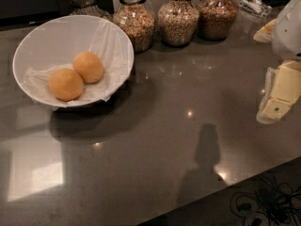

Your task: Pick orange from white bowl

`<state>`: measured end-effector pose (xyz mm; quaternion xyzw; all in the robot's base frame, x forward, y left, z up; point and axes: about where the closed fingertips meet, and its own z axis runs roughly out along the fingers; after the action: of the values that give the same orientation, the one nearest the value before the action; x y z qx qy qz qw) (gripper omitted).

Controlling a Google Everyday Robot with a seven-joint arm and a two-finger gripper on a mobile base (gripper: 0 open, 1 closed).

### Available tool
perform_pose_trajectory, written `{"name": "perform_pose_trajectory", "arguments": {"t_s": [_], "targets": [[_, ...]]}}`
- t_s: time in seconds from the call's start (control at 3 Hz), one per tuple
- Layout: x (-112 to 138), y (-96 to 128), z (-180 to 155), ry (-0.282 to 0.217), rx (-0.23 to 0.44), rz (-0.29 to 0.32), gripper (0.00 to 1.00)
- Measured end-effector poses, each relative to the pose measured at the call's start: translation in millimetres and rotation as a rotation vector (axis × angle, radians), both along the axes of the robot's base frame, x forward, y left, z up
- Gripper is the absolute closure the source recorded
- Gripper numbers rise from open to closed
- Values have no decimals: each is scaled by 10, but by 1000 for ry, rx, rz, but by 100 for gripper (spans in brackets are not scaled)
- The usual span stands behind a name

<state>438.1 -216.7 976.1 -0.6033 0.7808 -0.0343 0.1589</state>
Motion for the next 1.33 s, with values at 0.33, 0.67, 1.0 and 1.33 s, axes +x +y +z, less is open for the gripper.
{"name": "perform_pose_trajectory", "arguments": {"t_s": [0.33,0.67,1.0,1.33], "targets": [[0,0,0,0,0,0,0],[99,131,-18,-16,17,26,0],[402,490,-101,-41,22,115,0],[733,946,-152,-58,54,224,0]]}}
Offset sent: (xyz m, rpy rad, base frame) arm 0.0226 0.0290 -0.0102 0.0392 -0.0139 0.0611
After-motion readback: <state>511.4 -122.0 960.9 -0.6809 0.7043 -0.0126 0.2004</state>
